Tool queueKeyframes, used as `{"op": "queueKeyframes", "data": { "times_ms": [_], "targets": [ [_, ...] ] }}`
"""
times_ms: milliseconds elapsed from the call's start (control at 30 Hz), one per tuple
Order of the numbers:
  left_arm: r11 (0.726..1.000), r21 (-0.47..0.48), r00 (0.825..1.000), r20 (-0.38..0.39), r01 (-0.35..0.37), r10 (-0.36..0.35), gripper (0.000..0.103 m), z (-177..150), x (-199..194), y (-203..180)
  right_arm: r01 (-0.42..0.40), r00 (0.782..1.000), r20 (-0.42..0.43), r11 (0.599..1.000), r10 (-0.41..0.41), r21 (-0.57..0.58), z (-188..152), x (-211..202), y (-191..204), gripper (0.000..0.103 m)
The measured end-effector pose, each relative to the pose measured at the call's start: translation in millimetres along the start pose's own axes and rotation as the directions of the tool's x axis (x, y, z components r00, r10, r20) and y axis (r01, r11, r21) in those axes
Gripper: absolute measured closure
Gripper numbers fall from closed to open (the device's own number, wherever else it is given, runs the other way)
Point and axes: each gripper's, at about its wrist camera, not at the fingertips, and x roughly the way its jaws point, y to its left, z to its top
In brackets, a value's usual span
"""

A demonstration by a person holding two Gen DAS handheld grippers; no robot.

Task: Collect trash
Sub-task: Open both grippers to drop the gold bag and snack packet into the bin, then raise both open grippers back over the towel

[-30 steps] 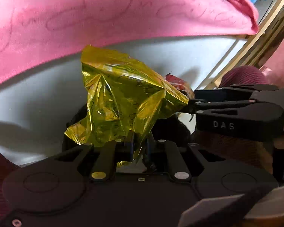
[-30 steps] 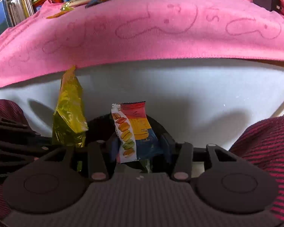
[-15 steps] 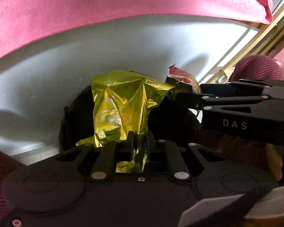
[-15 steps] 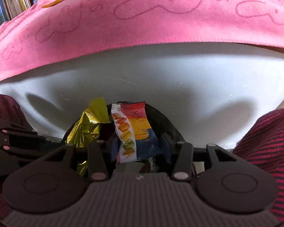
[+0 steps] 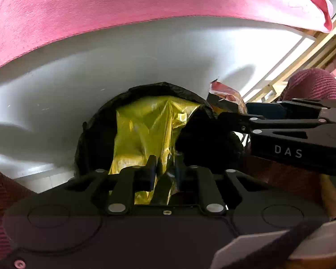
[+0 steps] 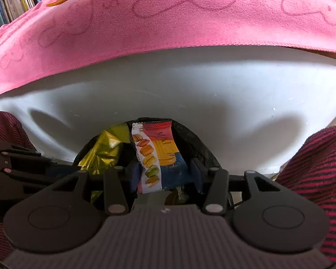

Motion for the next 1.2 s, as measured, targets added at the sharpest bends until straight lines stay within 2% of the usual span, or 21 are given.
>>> {"op": "queueKeyframes", "data": {
  "times_ms": [200, 367, 400, 433, 633, 700, 833, 967, 1200],
  "targets": [
    [1.0, -0.017, 1.0, 0.0, -0.002, 0.002, 0.087, 0.4, -0.7, 4.2, -0.002, 1.0, 0.0, 1.0, 0.002, -0.001, -0.3, -0.4, -0.1, 0.049],
    [1.0, -0.017, 1.0, 0.009, -0.01, 0.01, 0.086, 1.1, -3.8, 5.4, -0.006, 1.0, 0.004, 1.0, 0.006, -0.002, -1.3, -1.1, -0.2, 0.043],
    [1.0, -0.018, 1.0, 0.01, -0.013, 0.013, 0.084, 1.0, -4.6, 6.2, -0.008, 1.0, 0.005, 1.0, 0.008, -0.001, -1.4, -1.1, -0.3, 0.043],
    [1.0, -0.019, 1.0, 0.012, -0.015, 0.015, 0.083, 1.2, -5.1, 6.4, -0.008, 1.0, 0.005, 1.0, 0.008, -0.002, -1.6, -1.2, -0.7, 0.038],
    [0.999, -0.026, 0.999, 0.027, -0.034, 0.034, 0.064, 1.6, -7.7, 7.5, -0.014, 1.0, 0.008, 1.0, 0.014, -0.009, -1.6, -4.7, -1.1, 0.033],
    [0.998, -0.035, 0.999, 0.026, -0.045, 0.046, 0.054, 2.4, -7.7, 8.4, -0.013, 1.0, 0.008, 1.0, 0.014, -0.009, -1.4, -5.3, -1.3, 0.032],
    [0.997, -0.047, 0.997, 0.033, -0.064, 0.066, 0.051, 4.1, -9.8, 9.9, -0.012, 1.0, 0.009, 1.0, 0.012, -0.011, -1.2, -6.4, -1.1, 0.029],
    [0.995, -0.053, 0.995, 0.05, -0.083, 0.085, 0.044, 5.5, -14.4, 11.4, -0.011, 1.0, 0.015, 1.0, 0.011, -0.013, -0.5, -8.9, -0.9, 0.029],
    [0.993, -0.021, 0.99, 0.088, -0.113, 0.114, 0.041, 11.6, -31.7, 9.8, -0.011, 0.999, 0.05, 0.999, 0.013, -0.04, 6.6, -25.9, 2.9, 0.026]
  ]
}}
